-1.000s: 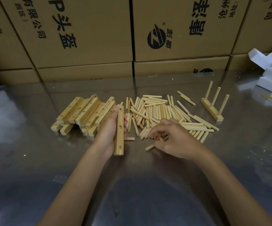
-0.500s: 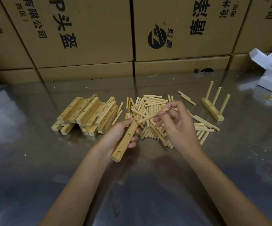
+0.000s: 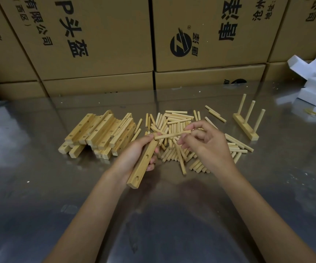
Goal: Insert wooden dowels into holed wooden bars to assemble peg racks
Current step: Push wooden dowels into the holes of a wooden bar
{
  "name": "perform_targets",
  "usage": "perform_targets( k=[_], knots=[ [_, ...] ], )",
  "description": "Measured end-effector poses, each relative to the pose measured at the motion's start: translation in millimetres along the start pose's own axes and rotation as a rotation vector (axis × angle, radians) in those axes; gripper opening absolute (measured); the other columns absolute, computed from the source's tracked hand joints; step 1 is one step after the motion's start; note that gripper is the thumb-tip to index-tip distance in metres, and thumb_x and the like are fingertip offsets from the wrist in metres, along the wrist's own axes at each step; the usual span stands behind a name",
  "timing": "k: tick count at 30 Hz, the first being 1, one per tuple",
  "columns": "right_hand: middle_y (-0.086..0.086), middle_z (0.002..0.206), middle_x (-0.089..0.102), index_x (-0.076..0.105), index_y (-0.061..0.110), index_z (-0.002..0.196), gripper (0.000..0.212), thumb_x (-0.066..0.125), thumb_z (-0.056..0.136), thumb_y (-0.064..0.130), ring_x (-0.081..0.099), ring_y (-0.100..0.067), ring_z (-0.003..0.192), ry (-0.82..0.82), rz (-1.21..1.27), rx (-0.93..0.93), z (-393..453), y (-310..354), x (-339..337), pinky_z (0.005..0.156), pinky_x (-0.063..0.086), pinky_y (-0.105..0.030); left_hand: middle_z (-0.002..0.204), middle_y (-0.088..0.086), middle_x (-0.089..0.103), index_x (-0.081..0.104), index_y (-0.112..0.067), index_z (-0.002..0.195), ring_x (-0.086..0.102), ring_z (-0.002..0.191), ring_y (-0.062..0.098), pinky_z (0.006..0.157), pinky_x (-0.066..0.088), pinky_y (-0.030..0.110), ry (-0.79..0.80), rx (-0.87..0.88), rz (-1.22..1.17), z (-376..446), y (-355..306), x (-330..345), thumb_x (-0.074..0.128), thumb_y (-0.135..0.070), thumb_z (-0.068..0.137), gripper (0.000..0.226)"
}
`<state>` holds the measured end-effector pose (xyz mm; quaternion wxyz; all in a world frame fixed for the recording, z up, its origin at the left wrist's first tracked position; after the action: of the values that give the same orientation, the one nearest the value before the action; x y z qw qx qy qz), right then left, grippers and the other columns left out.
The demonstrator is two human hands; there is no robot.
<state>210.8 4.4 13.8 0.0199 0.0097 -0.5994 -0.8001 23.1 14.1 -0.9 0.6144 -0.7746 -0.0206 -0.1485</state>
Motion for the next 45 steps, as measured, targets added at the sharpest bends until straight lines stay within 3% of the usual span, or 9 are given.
perform_targets(
  k=[7, 10, 13, 17, 22, 29, 32, 41, 45],
  knots=[
    [-0.001, 0.102, 0.074, 0.067, 0.009, 0.103, 0.015, 0.066, 0.092, 0.018, 0.068, -0.016, 0.099, -0.050, 0.347, 0.163, 5.1, -3.3, -9.0, 0.085, 0.055, -0.032, 0.072, 0.003, 0.057, 0.064, -0.021, 0.127, 0.047, 0.050, 0.013, 0.038, 0.040, 0.023, 0.054, -0.010, 0.059, 0.3, 4.5, 4.5, 0.047, -0.027, 0.104, 0.029],
    [-0.005, 0.093, 0.074, 0.064, 0.014, 0.100, 0.009, 0.061, 0.095, 0.020, 0.072, -0.024, 0.088, -0.019, 0.419, 0.195, 6.4, -2.3, -12.4, 0.080, 0.057, -0.037, 0.072, 0.003, 0.057, 0.066, -0.023, 0.126, 0.047, 0.050, 0.013, 0.038, 0.040, 0.024, 0.061, -0.007, 0.049, 1.3, 5.0, 5.5, 0.048, -0.028, 0.103, 0.029],
    [0.005, 0.070, 0.064, 0.067, 0.026, 0.097, 0.009, 0.061, 0.096, 0.032, 0.061, -0.012, 0.057, -0.031, -0.009, 0.069, 2.1, -6.6, -9.2, 0.054, 0.049, -0.026, 0.073, 0.003, 0.058, 0.066, -0.026, 0.127, 0.047, 0.051, 0.012, 0.039, 0.040, 0.023, 0.089, -0.008, 0.057, -0.1, 4.6, 5.6, 0.046, -0.029, 0.104, 0.031],
    [0.016, 0.082, 0.067, 0.064, 0.038, 0.107, 0.014, 0.055, 0.096, 0.035, 0.060, -0.003, 0.071, 0.008, -0.788, -0.225, -3.5, -17.5, 3.8, 0.059, 0.045, -0.026, 0.074, 0.004, 0.059, 0.066, -0.026, 0.127, 0.047, 0.051, 0.013, 0.040, 0.039, 0.023, 0.088, 0.006, 0.084, -2.0, 6.0, 10.7, 0.043, -0.027, 0.105, 0.032],
    [0.009, 0.086, 0.061, 0.066, 0.022, 0.100, 0.015, 0.052, 0.095, 0.021, 0.057, -0.009, 0.076, 0.138, -0.853, -0.267, -3.9, -22.0, 8.3, 0.066, 0.047, -0.033, 0.073, 0.004, 0.058, 0.067, -0.030, 0.127, 0.047, 0.052, 0.014, 0.043, 0.038, 0.023, 0.011, 0.047, 0.175, -1.4, 7.6, 14.8, 0.045, -0.026, 0.105, 0.031],
    [0.015, 0.082, 0.054, 0.055, 0.034, 0.088, 0.013, 0.049, 0.096, 0.025, 0.051, -0.009, 0.071, 0.217, -1.031, -0.351, -8.0, -20.2, 5.6, 0.053, 0.031, -0.024, 0.079, 0.003, 0.056, 0.063, -0.045, 0.129, 0.046, 0.060, 0.013, 0.053, 0.038, 0.026, -0.046, 0.125, 0.363, -5.7, 7.4, 12.2, 0.047, -0.034, 0.105, 0.031],
    [0.016, 0.076, 0.051, 0.041, 0.041, 0.080, 0.025, 0.049, 0.096, 0.024, 0.047, -0.009, 0.068, 0.220, -1.021, -0.344, -8.7, -19.2, 6.1, 0.052, 0.025, -0.020, 0.079, 0.001, 0.056, 0.061, -0.046, 0.131, 0.047, 0.063, 0.013, 0.054, 0.039, 0.025, -0.056, 0.143, 0.421, -6.4, 7.8, 13.3, 0.046, -0.035, 0.105, 0.032],
    [0.016, 0.056, 0.052, 0.060, 0.028, 0.080, 0.019, 0.053, 0.097, 0.025, 0.044, -0.008, 0.052, 0.272, -0.810, -0.173, -4.8, -21.4, 1.8, 0.053, 0.028, -0.028, 0.081, 0.001, 0.054, 0.060, -0.046, 0.132, 0.047, 0.066, 0.011, 0.054, 0.040, 0.021, 0.017, 0.170, 0.499, -7.5, 7.7, 10.5, 0.046, -0.037, 0.105, 0.032],
    [0.005, 0.074, 0.070, 0.074, 0.024, 0.093, 0.023, 0.052, 0.100, 0.023, 0.064, -0.013, 0.073, 0.352, -0.616, -0.025, -3.4, -17.6, 0.3, 0.071, 0.052, -0.039, 0.091, 0.005, 0.056, 0.058, -0.050, 0.134, 0.047, 0.076, 0.019, 0.067, 0.039, 0.034, 0.047, 0.209, 0.541, -6.6, 9.7, 11.8, 0.045, -0.039, 0.105, 0.033]
  ],
)
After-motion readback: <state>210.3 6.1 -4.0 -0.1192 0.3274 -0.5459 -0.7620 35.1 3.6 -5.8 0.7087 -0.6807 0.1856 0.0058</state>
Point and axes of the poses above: each hand's wrist, its own z-axis towards the middle knuckle, its own x-axis out of the palm, y = z × x, the point moved 1 cm from there along z, towards the middle knuckle
